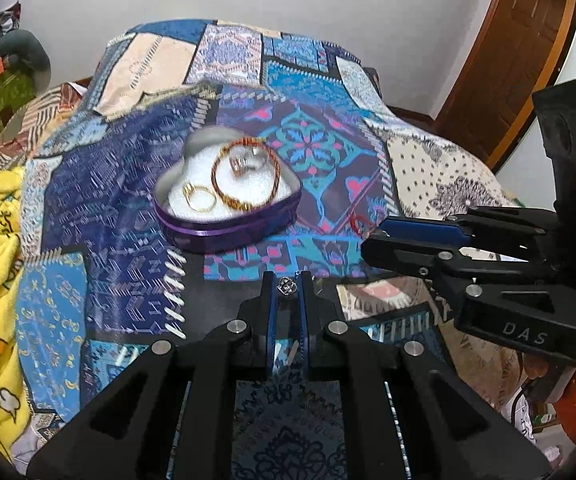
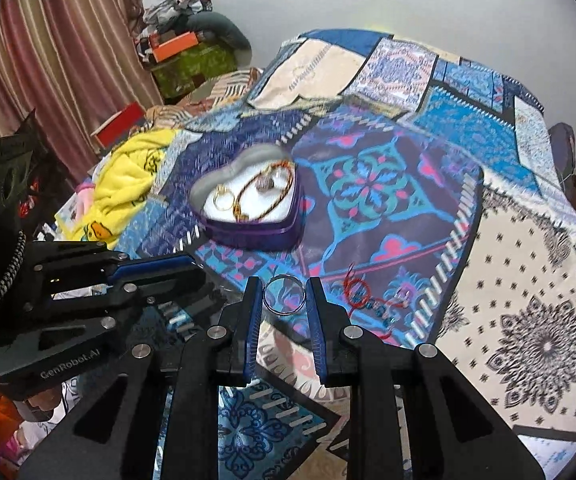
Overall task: Organize jewelry
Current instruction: 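Carry the silver charm toward the tin with the left tool while the right reaches a silver hoop, then lower the silver charm into the tin with the left tool while the right drops the silver hoop in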
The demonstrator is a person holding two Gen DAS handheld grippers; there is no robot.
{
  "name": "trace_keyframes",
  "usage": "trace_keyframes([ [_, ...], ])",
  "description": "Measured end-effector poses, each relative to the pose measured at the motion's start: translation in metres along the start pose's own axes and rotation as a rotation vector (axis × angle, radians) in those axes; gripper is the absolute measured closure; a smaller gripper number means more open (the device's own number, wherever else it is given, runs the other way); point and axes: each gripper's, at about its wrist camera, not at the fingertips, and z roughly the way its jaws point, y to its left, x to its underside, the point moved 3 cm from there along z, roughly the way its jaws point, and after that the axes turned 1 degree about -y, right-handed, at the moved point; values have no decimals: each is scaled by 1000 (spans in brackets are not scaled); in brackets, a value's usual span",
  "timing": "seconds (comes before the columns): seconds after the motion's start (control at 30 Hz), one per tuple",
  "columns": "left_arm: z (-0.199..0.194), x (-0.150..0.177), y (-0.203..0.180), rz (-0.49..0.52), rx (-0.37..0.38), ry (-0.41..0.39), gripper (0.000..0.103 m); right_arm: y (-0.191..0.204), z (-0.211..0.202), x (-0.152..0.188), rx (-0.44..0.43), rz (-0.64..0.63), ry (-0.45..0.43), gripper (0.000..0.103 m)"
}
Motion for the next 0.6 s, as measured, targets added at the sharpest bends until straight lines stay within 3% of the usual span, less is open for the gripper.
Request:
trace_keyframes([
  [0.33, -35, -34, 10, 5, -34, -119, 95, 0, -5, -33, 6, 3, -81, 83],
  [0.6, -43, -56, 27, 6, -67, -169, 95, 10, 12, -51, -18, -30, -87, 83],
])
